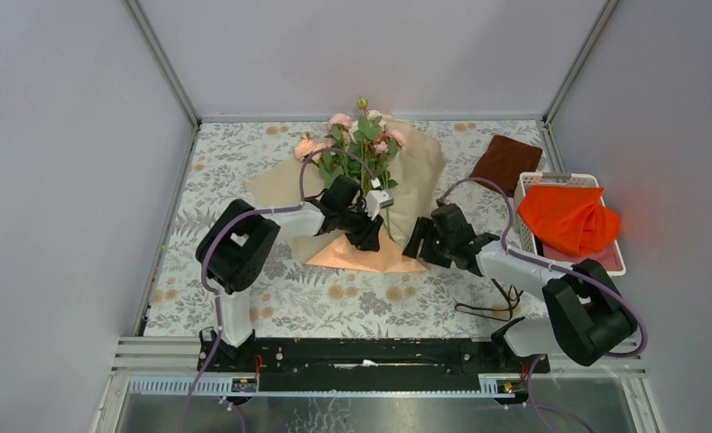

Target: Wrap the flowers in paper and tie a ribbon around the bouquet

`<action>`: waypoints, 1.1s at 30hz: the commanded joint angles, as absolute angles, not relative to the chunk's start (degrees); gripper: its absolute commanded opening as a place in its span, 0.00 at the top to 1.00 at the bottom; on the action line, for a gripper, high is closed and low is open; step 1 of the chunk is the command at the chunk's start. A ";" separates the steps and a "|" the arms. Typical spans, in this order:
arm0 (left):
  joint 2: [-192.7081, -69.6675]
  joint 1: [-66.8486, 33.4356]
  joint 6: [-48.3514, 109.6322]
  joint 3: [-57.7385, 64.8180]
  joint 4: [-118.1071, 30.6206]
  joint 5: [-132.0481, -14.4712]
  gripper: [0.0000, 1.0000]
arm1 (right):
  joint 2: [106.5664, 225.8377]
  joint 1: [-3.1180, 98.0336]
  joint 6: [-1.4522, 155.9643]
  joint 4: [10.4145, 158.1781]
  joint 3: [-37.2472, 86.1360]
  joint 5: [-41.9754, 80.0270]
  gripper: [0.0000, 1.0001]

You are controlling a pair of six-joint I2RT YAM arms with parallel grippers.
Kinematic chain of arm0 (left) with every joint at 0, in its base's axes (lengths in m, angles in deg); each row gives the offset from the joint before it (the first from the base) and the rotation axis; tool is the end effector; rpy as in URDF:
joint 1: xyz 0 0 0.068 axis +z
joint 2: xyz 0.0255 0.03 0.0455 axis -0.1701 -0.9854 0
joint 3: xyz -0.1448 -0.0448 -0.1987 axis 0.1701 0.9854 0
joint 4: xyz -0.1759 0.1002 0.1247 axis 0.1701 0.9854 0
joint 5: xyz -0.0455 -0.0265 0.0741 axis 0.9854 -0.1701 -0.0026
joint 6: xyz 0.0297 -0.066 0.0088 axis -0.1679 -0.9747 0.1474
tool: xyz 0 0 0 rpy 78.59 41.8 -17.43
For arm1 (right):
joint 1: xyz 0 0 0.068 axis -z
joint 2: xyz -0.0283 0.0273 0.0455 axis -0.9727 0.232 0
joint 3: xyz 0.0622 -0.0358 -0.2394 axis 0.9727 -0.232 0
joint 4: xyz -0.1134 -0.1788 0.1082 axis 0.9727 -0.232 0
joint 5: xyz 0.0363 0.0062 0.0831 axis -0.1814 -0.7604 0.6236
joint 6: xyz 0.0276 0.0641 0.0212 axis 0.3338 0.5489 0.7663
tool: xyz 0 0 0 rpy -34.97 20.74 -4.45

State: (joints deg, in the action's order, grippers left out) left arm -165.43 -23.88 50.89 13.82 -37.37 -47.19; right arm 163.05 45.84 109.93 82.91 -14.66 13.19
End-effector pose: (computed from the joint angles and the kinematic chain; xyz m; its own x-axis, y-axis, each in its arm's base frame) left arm 0.2883 -0.2331 0.1198 -0.5360 0.5067 -0.6753 0.8370 0.4233 -0.3467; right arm 0.2327 0.1406 0.1559 -0.7930 0.2678 -0.5471 -0.0341 0.8772 0.4789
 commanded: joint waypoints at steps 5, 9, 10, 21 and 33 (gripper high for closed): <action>-168.29 -23.43 51.61 16.20 -34.73 -50.45 0.59 | 157.54 45.57 115.63 88.23 -23.03 15.87 0.25; -168.33 -23.43 51.71 16.18 -34.67 -50.42 0.59 | 153.84 45.60 118.02 87.87 -25.66 13.20 0.25; -168.32 -23.43 51.70 16.15 -34.62 -50.44 0.59 | 153.48 45.61 118.53 88.90 -26.34 13.19 0.25; -168.26 -23.41 51.80 15.96 -34.48 -50.49 0.59 | 160.15 45.48 123.64 100.33 -29.14 14.68 0.49; -169.03 -23.30 52.06 14.63 -33.54 -50.71 0.59 | 162.52 33.66 111.54 80.09 -14.49 -8.24 0.99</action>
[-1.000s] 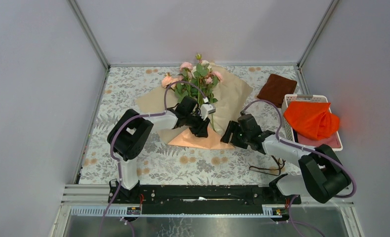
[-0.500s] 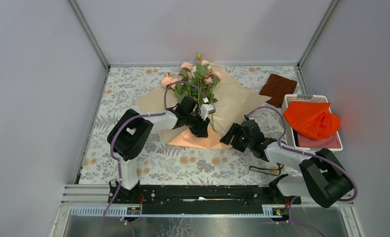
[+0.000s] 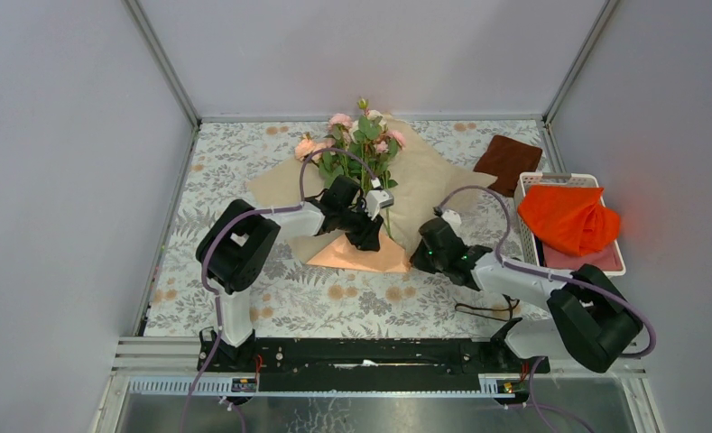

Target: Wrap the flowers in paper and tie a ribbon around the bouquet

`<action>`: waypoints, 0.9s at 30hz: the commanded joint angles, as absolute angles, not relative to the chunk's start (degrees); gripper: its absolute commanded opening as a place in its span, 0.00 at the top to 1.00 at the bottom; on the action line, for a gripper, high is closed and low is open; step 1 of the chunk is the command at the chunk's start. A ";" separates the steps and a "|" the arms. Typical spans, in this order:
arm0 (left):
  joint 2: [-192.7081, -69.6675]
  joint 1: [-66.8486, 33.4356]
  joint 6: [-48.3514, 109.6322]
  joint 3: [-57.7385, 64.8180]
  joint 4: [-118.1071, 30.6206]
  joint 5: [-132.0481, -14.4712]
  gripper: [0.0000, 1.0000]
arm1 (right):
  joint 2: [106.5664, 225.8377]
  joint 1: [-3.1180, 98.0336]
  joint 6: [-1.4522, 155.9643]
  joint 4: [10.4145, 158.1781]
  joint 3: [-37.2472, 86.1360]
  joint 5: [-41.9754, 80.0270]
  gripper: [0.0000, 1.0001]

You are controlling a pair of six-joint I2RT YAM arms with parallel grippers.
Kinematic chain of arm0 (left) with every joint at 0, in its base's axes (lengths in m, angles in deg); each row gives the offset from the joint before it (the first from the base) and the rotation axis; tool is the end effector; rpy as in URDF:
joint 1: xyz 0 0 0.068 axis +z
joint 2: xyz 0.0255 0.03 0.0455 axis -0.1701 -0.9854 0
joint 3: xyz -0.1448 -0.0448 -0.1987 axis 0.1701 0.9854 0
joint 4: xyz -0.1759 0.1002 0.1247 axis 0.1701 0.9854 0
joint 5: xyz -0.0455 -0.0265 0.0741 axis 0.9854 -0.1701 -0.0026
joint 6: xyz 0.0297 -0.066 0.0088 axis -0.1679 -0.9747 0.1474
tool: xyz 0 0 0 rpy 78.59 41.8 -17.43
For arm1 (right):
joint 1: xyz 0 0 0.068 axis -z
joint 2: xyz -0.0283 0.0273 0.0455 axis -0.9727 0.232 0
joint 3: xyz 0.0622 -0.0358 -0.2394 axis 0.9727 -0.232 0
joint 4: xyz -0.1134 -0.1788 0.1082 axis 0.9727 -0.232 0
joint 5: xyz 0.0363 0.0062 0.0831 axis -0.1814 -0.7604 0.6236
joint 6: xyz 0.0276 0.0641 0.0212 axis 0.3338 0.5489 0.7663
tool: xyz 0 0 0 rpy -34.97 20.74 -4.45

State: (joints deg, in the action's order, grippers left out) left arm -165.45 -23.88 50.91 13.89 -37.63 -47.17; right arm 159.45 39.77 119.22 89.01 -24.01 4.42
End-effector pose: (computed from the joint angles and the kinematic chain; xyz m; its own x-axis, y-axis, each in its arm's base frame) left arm 0.2884 -0.2332 0.1197 -0.5340 0.5057 -0.6776 0.8381 0.4223 -0.3453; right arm 0.2017 0.1418 0.1332 -0.7540 0.3682 -0.5439 0.0657 0.8662 0.4953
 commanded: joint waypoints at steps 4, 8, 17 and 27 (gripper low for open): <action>-169.20 -22.76 51.64 14.62 -33.48 -50.06 0.59 | 169.20 25.97 104.24 70.43 -3.43 -20.32 1.00; -169.34 -22.43 51.58 14.48 -33.44 -49.47 0.59 | 175.07 19.76 93.70 67.89 4.57 -26.22 1.00; -169.68 -21.85 51.10 14.30 -33.65 -49.52 0.59 | 175.79 16.28 88.88 61.44 13.69 -33.36 0.98; -170.07 -21.85 51.03 14.11 -33.41 -49.38 0.59 | 164.66 20.72 113.08 78.66 -9.39 -21.09 0.49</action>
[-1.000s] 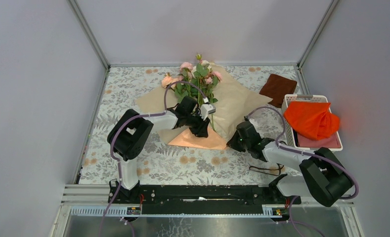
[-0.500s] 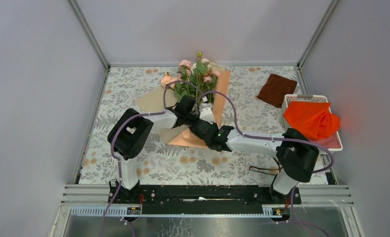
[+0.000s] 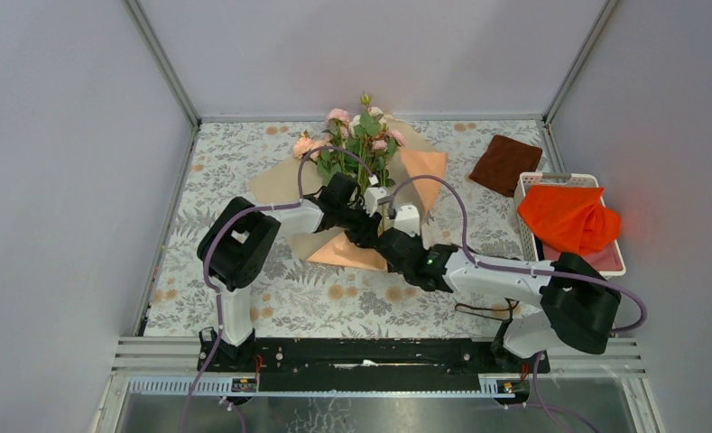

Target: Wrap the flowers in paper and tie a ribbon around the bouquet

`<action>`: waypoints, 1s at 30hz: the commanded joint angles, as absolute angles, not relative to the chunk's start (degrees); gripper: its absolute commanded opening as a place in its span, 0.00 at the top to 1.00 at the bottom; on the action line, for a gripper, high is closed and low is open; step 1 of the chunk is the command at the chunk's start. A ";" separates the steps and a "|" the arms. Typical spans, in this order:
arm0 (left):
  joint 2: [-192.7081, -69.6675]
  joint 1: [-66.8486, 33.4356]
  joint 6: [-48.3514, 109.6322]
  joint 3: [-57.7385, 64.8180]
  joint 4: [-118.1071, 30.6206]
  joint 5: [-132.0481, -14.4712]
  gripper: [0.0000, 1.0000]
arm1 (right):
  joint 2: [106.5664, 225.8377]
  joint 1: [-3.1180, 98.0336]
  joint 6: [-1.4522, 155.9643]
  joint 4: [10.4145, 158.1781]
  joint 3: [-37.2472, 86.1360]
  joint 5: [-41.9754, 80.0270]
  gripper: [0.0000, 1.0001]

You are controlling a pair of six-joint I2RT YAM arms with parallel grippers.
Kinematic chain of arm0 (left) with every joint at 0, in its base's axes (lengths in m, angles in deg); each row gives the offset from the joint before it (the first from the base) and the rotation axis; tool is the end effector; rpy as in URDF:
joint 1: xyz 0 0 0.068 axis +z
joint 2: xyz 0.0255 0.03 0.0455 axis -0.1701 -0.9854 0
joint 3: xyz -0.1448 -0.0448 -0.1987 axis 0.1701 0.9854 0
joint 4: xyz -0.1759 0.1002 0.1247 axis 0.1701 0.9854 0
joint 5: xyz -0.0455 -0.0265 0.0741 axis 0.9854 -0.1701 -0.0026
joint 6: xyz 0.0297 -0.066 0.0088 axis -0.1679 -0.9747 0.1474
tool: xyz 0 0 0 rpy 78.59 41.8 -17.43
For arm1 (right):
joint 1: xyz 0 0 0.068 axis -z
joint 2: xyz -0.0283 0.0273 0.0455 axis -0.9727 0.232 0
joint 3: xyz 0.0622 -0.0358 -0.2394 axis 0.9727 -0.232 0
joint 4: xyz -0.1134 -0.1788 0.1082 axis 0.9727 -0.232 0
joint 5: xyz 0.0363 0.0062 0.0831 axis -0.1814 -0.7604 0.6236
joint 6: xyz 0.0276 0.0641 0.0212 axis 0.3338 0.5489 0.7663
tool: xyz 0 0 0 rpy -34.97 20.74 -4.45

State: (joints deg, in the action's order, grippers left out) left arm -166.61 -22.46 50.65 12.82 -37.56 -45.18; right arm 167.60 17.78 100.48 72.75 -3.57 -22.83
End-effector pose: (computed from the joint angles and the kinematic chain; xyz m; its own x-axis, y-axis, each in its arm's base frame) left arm 0.2960 -0.2292 0.1185 -0.5511 0.4874 -0.6773 0.8280 0.4197 -0.3717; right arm 0.1781 0.2284 0.1847 -0.5826 -0.1630 -0.7962 -0.2508 0.9679 -0.0146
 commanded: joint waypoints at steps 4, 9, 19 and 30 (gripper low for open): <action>-170.09 -21.85 51.18 14.06 -33.41 -49.34 0.59 | 159.04 20.95 118.65 82.75 -16.20 -20.68 0.34; -170.13 -21.80 51.25 13.99 -33.29 -49.37 0.58 | 157.56 21.03 127.09 89.27 -23.39 -19.76 0.21; -170.23 -21.85 51.29 13.77 -33.17 -49.33 0.58 | 164.54 21.04 129.62 101.64 -24.42 -23.95 0.18; -169.88 -21.85 51.36 13.90 -33.12 -49.34 0.58 | 168.53 21.04 132.52 88.06 -20.60 -33.13 0.71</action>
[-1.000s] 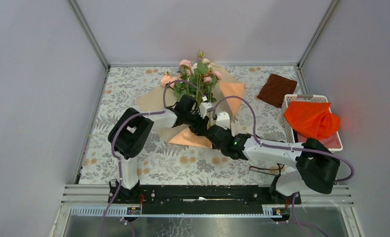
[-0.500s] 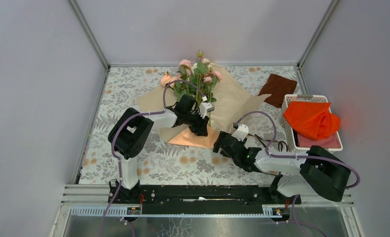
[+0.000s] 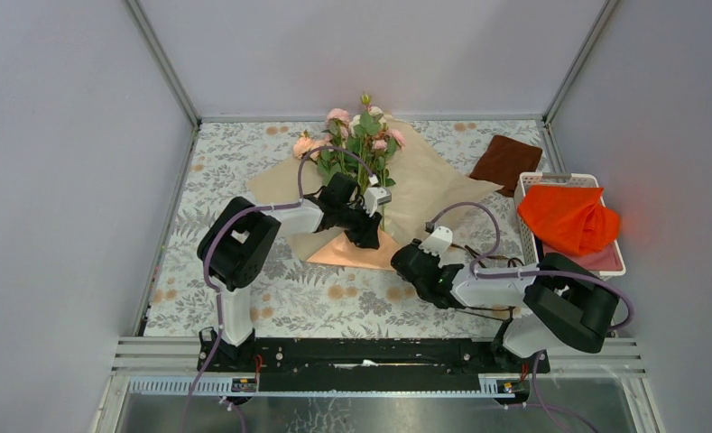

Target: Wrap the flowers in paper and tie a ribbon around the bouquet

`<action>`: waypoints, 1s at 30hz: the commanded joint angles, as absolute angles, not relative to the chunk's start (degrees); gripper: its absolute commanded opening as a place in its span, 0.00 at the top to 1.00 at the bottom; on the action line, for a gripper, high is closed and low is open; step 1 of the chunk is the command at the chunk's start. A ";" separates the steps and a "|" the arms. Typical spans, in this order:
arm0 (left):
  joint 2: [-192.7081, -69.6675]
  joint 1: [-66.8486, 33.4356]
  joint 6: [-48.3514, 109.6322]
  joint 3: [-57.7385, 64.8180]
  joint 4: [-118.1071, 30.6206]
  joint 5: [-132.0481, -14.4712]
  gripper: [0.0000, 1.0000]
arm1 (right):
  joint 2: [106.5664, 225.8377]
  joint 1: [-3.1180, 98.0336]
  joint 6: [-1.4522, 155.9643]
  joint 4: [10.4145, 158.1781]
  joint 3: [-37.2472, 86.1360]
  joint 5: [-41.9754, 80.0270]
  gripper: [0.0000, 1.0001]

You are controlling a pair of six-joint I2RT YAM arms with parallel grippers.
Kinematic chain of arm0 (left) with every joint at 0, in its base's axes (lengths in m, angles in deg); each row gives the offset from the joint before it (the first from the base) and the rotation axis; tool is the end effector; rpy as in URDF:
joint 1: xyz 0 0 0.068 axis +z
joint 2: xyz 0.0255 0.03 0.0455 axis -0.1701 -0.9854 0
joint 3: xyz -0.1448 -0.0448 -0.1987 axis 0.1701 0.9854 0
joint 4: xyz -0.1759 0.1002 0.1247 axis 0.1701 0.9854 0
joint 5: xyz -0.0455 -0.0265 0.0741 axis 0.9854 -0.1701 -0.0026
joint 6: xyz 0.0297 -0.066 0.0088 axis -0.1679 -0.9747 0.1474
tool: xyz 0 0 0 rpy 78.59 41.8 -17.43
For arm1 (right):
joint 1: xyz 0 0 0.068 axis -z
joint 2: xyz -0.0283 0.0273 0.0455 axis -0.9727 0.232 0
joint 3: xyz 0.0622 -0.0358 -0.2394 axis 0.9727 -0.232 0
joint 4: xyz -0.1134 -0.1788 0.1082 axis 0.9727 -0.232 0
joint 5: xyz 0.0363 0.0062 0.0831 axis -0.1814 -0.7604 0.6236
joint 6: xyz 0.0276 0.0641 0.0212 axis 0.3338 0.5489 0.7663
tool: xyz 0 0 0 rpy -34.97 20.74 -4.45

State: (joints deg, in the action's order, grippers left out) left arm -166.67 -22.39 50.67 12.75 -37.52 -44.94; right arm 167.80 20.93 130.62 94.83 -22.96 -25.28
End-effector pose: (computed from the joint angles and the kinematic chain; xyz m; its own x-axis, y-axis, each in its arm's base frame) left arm 0.2963 -0.2291 0.1185 -0.5517 0.4866 -0.6774 0.8280 0.4175 -0.3744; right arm 0.1728 0.1887 0.1222 -0.5629 0.4098 -0.7178 0.1333 0.9021 0.4105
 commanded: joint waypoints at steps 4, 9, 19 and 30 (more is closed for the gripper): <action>-169.87 -21.85 51.36 13.75 -33.07 -49.35 0.58 | 170.97 21.04 127.36 80.20 -15.46 -35.86 0.86; -170.32 -21.76 51.40 13.10 -32.45 -49.03 0.58 | 177.43 18.76 114.76 74.85 -7.43 -37.73 1.00; -170.45 -20.60 51.30 12.13 -31.60 -47.54 0.56 | 187.33 9.72 80.18 75.84 3.78 -43.67 1.00; -166.26 -11.51 48.49 9.18 -30.10 -37.63 0.46 | 194.52 8.18 63.41 79.19 6.38 -39.15 1.00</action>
State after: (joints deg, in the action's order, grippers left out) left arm -167.72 -16.86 50.14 10.74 -33.87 -39.79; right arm 192.91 8.53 70.08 77.45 4.32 -41.21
